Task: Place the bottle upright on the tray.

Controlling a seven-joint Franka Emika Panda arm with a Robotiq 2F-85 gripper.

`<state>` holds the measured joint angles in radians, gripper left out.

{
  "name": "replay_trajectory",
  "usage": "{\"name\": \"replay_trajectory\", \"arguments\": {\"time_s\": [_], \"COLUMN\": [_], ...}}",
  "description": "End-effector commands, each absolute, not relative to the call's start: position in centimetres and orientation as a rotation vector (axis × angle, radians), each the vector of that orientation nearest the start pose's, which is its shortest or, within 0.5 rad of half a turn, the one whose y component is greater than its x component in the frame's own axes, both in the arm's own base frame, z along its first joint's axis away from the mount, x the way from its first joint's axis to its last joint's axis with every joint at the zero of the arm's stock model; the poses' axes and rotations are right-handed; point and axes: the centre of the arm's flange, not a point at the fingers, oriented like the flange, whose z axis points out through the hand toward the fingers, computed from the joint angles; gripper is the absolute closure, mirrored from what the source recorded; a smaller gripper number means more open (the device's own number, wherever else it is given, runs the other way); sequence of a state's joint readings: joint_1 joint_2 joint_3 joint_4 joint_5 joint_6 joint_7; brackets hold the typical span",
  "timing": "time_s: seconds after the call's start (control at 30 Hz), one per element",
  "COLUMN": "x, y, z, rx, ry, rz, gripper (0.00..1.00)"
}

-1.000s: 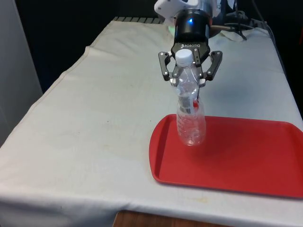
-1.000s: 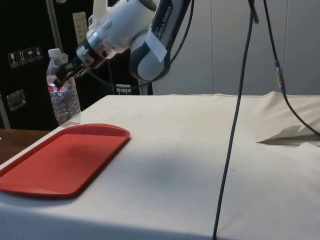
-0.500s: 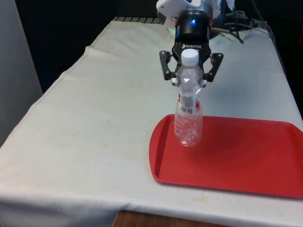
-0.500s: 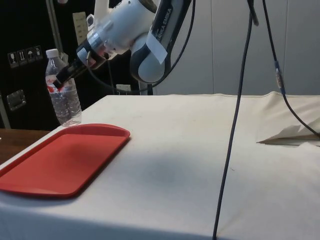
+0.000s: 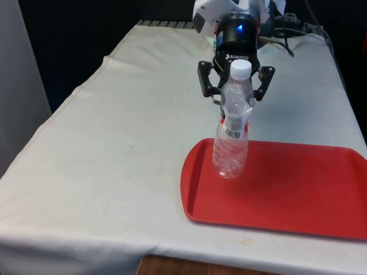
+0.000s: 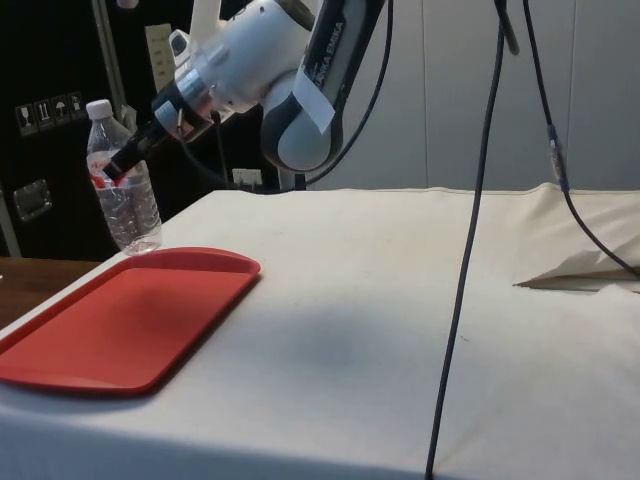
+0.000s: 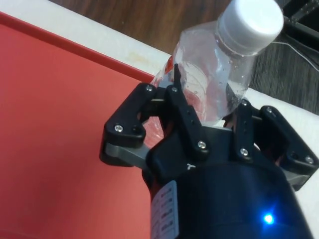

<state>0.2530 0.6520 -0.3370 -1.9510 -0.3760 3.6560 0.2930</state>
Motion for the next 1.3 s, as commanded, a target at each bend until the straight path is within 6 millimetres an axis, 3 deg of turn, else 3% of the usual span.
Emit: {"name": "replay_trajectory", "arguments": {"time_s": [0.0,0.37,1.07,1.13,1.27], "x": [65.6,65.6,65.2,65.3,65.1], "y": [2.3,2.3,5.1,5.6,5.8], "z": [27.6,27.1,25.2,24.7,25.0], "rx": [-2.748,-2.749,-2.645,-2.7,-2.645], "ry": [-0.329,-0.33,-0.395,-0.405,-0.421], "rz": [-1.587,-1.576,-1.641,-1.554,-1.627], "gripper": [0.65,0.65,0.65,0.65,0.65]}}
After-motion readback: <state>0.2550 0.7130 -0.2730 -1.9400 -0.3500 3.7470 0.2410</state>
